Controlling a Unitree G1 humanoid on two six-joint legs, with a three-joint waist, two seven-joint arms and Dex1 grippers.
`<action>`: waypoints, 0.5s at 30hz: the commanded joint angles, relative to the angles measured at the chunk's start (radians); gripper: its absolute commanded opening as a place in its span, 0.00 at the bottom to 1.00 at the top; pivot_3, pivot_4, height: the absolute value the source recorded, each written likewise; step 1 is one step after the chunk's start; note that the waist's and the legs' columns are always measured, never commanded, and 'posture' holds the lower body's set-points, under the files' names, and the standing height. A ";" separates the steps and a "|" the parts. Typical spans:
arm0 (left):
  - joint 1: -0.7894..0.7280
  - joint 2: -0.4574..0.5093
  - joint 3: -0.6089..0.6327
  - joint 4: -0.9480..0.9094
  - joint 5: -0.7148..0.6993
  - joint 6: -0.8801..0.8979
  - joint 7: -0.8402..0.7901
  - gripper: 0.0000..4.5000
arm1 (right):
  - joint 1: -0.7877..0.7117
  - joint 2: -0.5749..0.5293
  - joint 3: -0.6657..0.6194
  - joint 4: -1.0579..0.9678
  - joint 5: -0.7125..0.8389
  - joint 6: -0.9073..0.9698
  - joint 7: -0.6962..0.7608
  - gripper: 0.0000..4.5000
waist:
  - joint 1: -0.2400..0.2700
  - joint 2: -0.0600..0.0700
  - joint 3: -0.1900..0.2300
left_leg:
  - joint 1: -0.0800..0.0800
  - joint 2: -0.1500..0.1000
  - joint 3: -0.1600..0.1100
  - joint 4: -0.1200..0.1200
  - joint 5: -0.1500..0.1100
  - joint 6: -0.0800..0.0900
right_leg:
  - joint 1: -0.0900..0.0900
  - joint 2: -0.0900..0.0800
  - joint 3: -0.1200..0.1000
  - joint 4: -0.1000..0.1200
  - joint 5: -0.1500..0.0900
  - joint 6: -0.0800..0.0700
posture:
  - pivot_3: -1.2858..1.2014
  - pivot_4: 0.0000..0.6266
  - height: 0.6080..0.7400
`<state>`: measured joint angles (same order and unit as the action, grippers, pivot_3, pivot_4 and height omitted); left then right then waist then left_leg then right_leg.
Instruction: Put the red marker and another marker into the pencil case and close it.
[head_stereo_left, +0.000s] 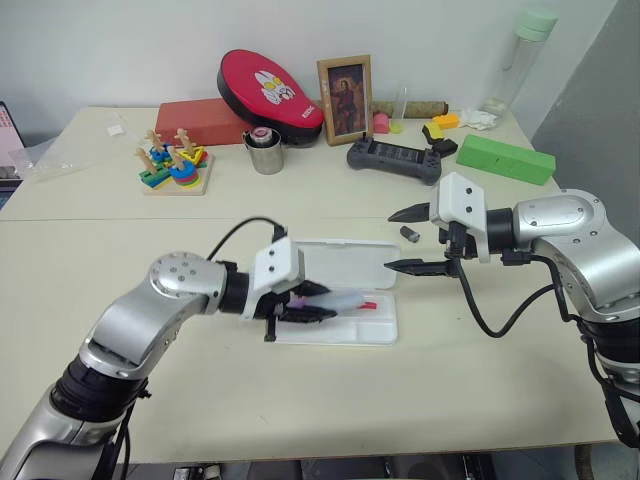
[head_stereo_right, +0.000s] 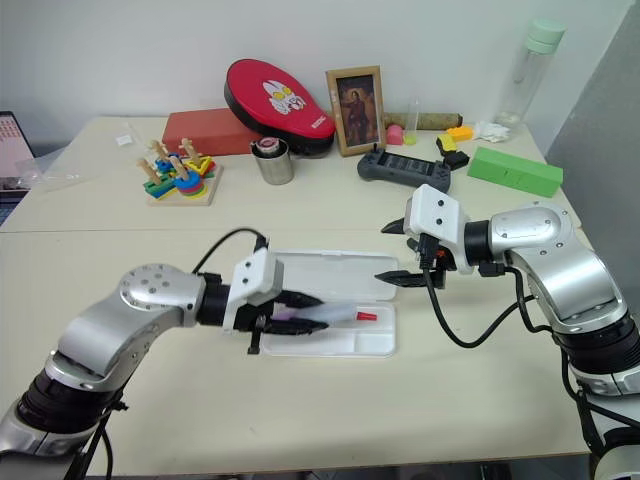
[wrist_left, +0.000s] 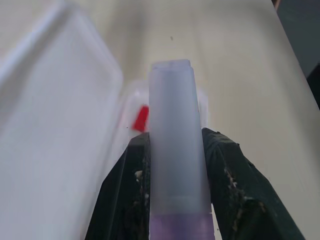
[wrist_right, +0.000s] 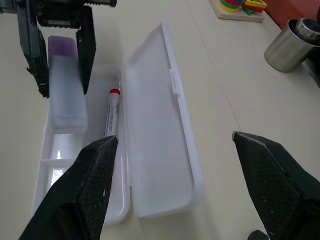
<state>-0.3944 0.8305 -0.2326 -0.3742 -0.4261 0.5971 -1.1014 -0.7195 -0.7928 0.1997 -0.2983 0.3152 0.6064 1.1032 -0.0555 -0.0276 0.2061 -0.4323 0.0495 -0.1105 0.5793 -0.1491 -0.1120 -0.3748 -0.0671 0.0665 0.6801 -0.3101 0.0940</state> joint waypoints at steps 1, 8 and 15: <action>0.027 0.012 -0.015 0.006 0.050 -0.078 -0.026 0.26 | -0.009 -0.009 -0.023 -0.023 0.002 -0.002 -0.002 0.85 | 0.001 0.000 0.000 | 0.000 0.000 0.000 0.000 0.000 0.000 | 0.000 0.000 0.000 0.000 0.000 0.000 | 0.52 0.24 1.00; 0.036 -0.011 -0.047 0.047 0.123 -0.169 -0.041 0.26 | -0.009 -0.008 -0.023 -0.026 0.005 -0.003 0.000 0.85 | 0.005 0.000 0.000 | 0.000 0.000 0.000 0.000 0.000 0.000 | 0.000 0.000 0.000 0.000 0.000 0.000 | 0.52 0.24 1.00; 0.037 -0.014 -0.067 0.078 0.173 -0.228 -0.070 0.26 | -0.007 -0.011 -0.026 -0.030 0.008 0.001 0.000 0.85 | 0.005 0.000 0.000 | 0.000 0.000 0.000 0.000 0.000 0.000 | 0.000 0.000 0.000 0.000 0.000 0.000 | 0.52 0.24 1.00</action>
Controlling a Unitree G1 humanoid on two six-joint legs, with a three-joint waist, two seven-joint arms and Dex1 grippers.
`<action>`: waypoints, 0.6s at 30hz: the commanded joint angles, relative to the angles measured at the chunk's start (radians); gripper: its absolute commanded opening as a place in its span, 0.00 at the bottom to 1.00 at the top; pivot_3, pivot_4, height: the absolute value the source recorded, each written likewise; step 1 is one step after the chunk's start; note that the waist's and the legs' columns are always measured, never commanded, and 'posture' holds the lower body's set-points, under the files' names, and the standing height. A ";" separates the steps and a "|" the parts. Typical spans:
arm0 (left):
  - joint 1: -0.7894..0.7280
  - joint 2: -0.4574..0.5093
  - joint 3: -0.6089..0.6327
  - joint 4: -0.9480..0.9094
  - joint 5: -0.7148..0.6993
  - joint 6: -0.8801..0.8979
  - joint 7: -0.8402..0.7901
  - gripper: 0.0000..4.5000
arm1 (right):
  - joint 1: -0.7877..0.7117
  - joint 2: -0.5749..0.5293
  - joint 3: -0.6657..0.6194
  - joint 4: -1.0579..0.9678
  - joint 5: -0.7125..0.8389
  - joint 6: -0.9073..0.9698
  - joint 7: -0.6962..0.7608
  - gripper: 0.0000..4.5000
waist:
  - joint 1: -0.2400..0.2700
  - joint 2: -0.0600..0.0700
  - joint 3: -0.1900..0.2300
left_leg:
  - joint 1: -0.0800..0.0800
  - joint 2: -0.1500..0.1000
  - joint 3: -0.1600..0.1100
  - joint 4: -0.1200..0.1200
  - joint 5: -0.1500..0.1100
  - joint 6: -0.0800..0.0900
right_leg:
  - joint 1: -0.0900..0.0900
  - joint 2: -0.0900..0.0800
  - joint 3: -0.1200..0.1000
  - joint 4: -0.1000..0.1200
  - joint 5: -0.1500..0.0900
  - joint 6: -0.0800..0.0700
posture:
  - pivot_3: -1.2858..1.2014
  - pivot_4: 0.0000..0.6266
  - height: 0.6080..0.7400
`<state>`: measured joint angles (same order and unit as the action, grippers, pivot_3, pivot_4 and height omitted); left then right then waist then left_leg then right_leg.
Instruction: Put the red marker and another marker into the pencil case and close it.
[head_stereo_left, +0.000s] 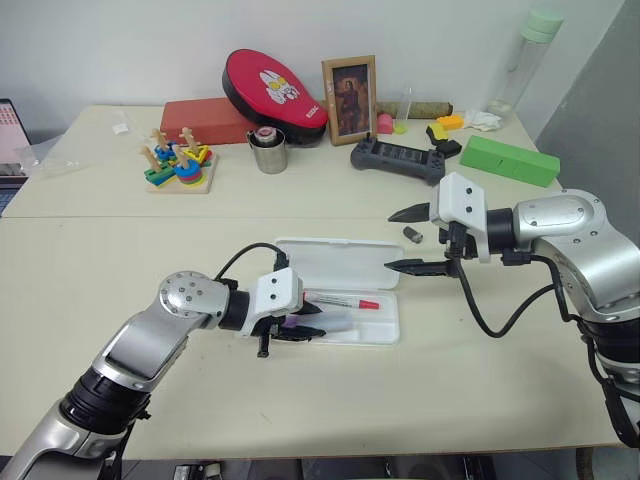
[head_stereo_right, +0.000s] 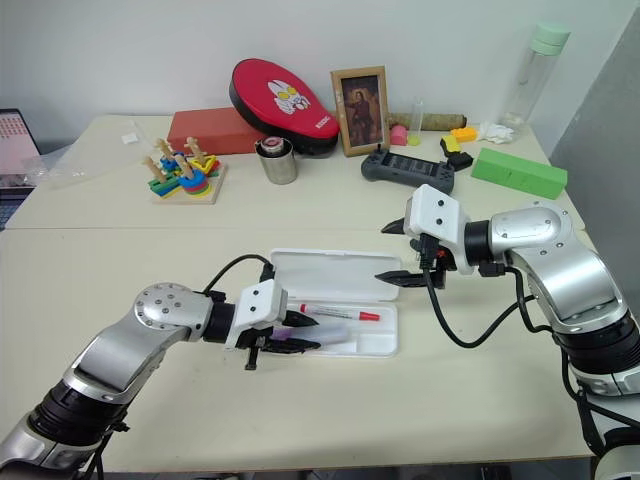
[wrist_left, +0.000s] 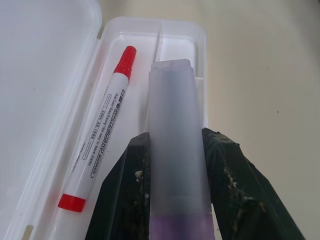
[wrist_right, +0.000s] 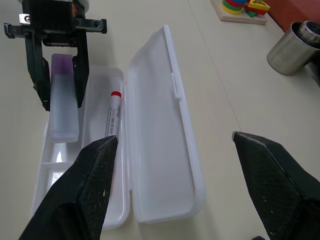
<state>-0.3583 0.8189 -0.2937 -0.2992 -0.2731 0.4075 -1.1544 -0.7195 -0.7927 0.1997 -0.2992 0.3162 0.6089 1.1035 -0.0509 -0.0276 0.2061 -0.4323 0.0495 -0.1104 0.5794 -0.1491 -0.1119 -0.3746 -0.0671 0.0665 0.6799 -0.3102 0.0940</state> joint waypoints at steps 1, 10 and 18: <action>0.002 -0.005 -0.005 0.004 0.022 -0.041 -0.017 0.26 | -0.007 -0.011 -0.026 -0.031 0.007 -0.001 -0.001 0.85 | 0.000 0.000 0.000 | 0.000 0.000 0.000 0.000 0.000 0.000 | 0.000 0.000 0.000 0.000 0.000 0.000 | 0.52 0.24 1.00; -0.009 -0.021 -0.002 0.037 0.051 -0.091 -0.032 0.34 | -0.007 -0.008 -0.028 -0.034 0.010 0.007 -0.005 0.85 | 0.000 0.000 0.000 | 0.000 0.000 0.000 0.000 0.000 0.000 | 0.000 0.000 0.000 0.000 0.000 0.000 | 0.52 0.24 1.00; -0.010 -0.035 0.006 0.039 0.055 -0.097 -0.032 0.69 | -0.007 -0.005 -0.027 -0.031 0.010 0.005 -0.006 0.85 | 0.000 0.000 0.000 | 0.000 0.000 0.000 0.000 0.000 0.000 | 0.000 0.000 0.000 0.000 0.000 0.000 | 0.52 0.24 1.00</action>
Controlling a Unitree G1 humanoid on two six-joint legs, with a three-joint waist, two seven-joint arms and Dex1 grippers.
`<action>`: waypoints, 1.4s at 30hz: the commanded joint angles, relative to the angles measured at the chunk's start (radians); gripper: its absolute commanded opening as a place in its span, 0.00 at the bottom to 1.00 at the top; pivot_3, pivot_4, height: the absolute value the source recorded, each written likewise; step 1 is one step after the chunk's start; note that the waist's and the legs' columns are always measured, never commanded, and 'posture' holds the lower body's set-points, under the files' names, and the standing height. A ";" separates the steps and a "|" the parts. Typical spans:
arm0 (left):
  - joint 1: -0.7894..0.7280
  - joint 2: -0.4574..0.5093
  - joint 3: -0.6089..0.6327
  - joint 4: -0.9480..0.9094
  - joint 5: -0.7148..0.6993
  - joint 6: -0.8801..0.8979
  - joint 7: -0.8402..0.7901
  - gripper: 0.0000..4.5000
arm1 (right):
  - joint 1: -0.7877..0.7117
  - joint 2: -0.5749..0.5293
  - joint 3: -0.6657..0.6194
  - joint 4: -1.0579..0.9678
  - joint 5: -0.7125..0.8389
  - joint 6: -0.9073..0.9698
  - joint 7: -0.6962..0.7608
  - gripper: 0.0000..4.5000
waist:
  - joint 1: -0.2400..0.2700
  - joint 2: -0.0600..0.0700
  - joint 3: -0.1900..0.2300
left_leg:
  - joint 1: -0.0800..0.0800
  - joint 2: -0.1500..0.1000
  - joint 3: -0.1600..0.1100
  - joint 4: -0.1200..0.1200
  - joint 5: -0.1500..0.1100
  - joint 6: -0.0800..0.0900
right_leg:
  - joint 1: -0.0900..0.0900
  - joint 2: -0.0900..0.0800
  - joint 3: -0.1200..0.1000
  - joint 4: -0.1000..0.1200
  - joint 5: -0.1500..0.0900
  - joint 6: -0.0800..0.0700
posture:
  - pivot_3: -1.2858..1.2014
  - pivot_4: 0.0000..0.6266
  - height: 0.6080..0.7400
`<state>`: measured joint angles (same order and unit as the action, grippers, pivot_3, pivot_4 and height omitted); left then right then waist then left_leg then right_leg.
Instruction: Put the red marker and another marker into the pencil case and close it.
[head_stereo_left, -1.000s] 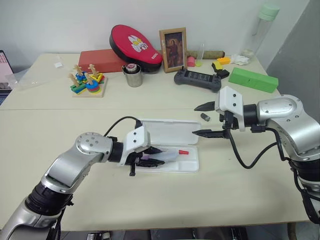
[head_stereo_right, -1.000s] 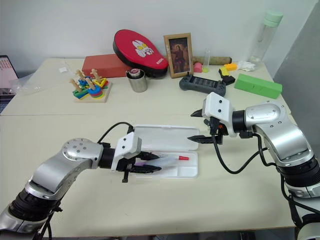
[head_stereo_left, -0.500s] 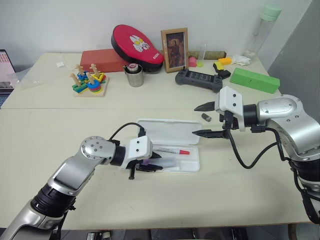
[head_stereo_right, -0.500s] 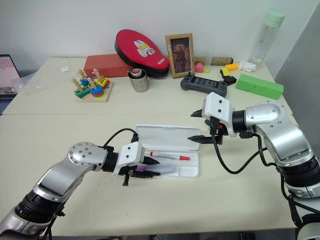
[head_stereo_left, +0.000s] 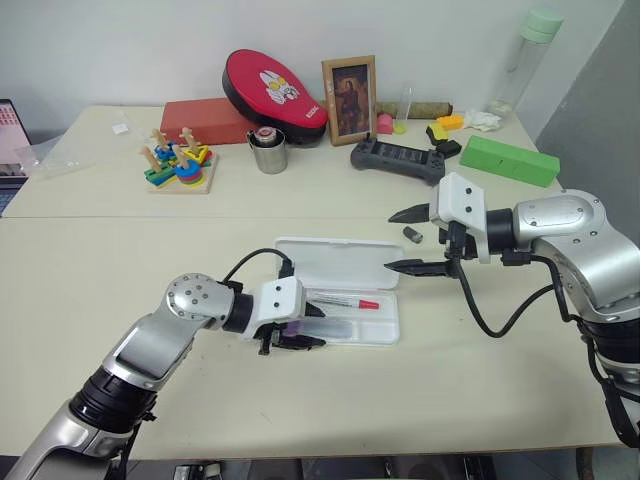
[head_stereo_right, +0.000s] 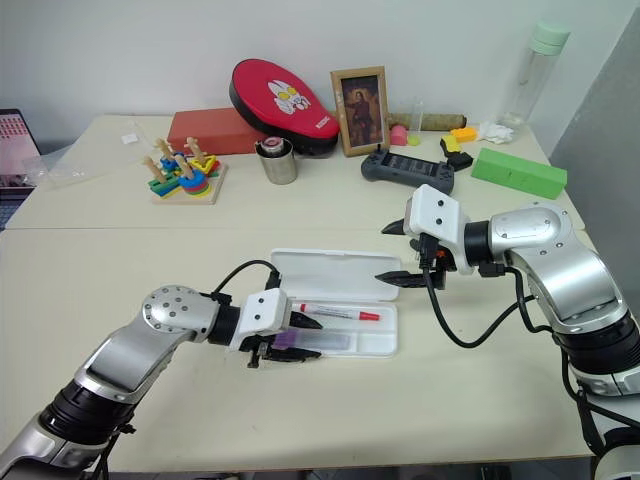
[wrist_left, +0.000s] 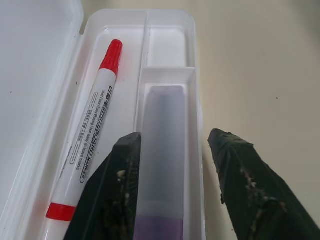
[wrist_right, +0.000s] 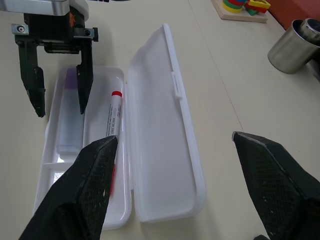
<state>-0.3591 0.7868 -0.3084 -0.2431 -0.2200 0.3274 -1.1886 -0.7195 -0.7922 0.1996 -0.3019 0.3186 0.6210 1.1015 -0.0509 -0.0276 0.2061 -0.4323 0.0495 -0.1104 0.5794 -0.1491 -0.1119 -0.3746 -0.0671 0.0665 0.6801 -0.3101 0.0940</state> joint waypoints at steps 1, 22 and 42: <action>-0.009 -0.002 0.022 -0.018 0.002 -0.018 0.002 0.73 | -0.007 -0.006 -0.027 -0.029 0.008 -0.007 -0.004 0.85 | 0.000 0.000 0.000 | 0.000 0.000 0.000 0.000 0.000 0.000 | 0.000 0.000 0.000 0.000 0.000 0.000 | 0.52 0.24 1.00; -0.134 0.130 0.391 -0.319 -0.450 0.462 0.087 1.00 | -0.012 -0.056 -0.042 0.070 -0.051 -0.066 -0.005 0.85 | -0.001 0.000 0.000 | 0.000 0.000 0.000 0.000 0.000 0.000 | 0.000 0.000 0.000 0.000 0.000 0.000 | 0.52 0.24 1.00; -0.509 -0.010 0.118 -0.204 -0.222 0.522 0.367 1.00 | -0.088 0.058 0.007 0.481 -0.244 -0.230 -0.087 0.85 | -0.005 0.000 0.000 | -0.001 0.000 0.000 0.004 0.000 0.000 | 0.001 0.000 0.000 0.000 0.000 0.000 | 0.52 0.24 1.00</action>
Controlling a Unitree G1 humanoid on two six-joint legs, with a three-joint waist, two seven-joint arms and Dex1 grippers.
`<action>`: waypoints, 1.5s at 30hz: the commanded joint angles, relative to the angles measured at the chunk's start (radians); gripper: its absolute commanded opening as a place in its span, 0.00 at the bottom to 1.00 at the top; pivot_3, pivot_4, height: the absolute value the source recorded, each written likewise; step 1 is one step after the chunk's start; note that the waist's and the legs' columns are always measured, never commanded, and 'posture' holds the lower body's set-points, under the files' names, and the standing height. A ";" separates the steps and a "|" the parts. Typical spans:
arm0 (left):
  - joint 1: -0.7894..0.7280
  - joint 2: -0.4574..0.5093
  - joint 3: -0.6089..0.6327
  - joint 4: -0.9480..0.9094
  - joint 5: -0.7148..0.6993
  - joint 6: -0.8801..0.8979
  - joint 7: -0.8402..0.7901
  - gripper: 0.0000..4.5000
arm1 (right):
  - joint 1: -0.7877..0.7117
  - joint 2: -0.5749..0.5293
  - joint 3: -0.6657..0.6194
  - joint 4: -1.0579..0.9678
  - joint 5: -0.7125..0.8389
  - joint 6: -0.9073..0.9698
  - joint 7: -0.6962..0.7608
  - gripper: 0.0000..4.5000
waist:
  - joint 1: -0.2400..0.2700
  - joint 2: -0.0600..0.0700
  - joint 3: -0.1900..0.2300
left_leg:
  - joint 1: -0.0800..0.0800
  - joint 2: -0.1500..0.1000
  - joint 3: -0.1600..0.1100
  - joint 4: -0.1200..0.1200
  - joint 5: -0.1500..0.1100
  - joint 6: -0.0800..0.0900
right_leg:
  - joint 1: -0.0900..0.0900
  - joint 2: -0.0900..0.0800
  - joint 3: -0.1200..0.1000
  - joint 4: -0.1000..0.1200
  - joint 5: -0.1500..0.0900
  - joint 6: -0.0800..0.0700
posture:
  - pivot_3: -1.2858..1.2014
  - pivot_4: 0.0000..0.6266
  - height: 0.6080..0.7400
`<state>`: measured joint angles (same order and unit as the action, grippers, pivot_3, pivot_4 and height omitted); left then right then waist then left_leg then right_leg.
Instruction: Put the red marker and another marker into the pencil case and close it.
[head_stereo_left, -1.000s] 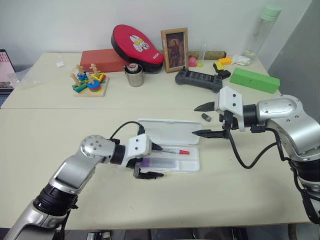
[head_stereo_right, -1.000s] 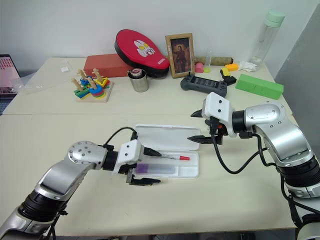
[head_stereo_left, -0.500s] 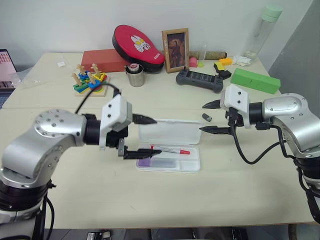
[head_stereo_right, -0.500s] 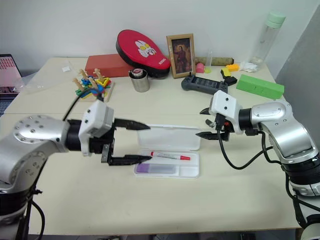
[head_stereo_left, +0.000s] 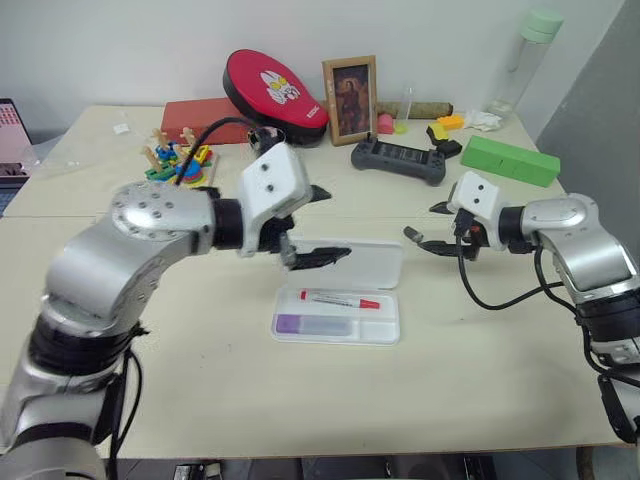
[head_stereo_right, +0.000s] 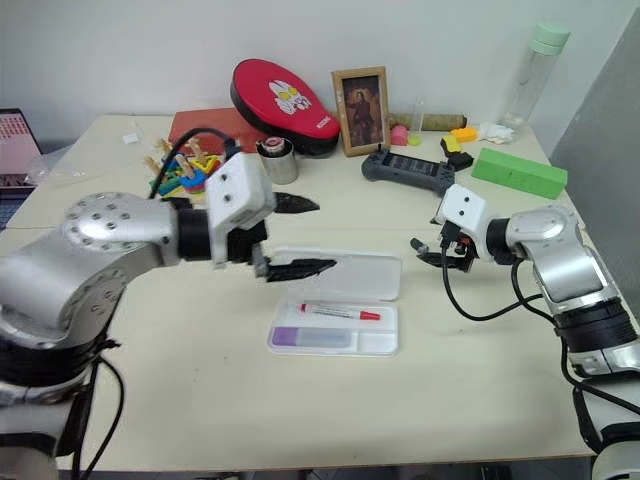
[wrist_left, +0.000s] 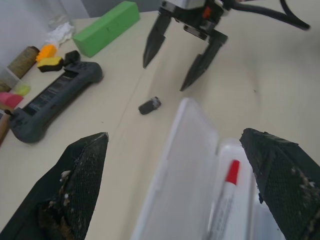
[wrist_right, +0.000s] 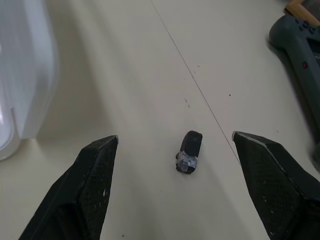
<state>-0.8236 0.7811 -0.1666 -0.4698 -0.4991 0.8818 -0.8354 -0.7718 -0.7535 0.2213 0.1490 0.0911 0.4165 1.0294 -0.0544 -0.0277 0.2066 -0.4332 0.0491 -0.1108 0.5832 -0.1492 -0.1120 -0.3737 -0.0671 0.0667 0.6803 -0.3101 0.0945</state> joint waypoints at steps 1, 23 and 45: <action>-0.057 -0.004 -0.043 0.042 0.082 -0.041 0.013 1.00 | -0.043 0.034 -0.012 0.057 -0.020 -0.026 -0.022 0.85 | -0.004 0.000 0.000 | 0.000 0.000 0.000 0.000 0.000 0.000 | 0.000 0.000 0.000 0.000 0.000 0.000 | 0.52 0.24 1.00; -0.054 0.016 -0.080 0.099 0.234 -0.123 -0.065 1.00 | -0.167 0.226 -0.011 0.551 -0.117 -0.160 -0.072 0.85 | -0.005 0.001 0.001 | 0.000 0.000 0.000 -0.001 0.000 0.000 | 0.000 0.000 0.000 0.000 0.000 0.000 | 0.52 0.24 1.00; -0.040 0.018 -0.069 0.087 0.244 -0.101 -0.064 1.00 | -0.221 0.268 -0.056 0.722 -0.115 -0.156 -0.102 0.75 | -0.006 0.001 0.000 | 0.000 0.000 0.000 0.000 0.000 0.000 | 0.000 0.000 0.000 0.001 0.000 0.000 | 0.52 0.24 1.00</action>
<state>-0.8568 0.7902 -0.2737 -0.3525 -0.2639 0.7819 -0.9050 -0.9711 -0.4798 0.1822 0.8682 -0.0181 0.2681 0.9351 -0.0604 -0.0267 0.2071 -0.4329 0.0490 -0.1108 0.5829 -0.1491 -0.1120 -0.3738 -0.0670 0.0667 0.6816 -0.3099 0.0943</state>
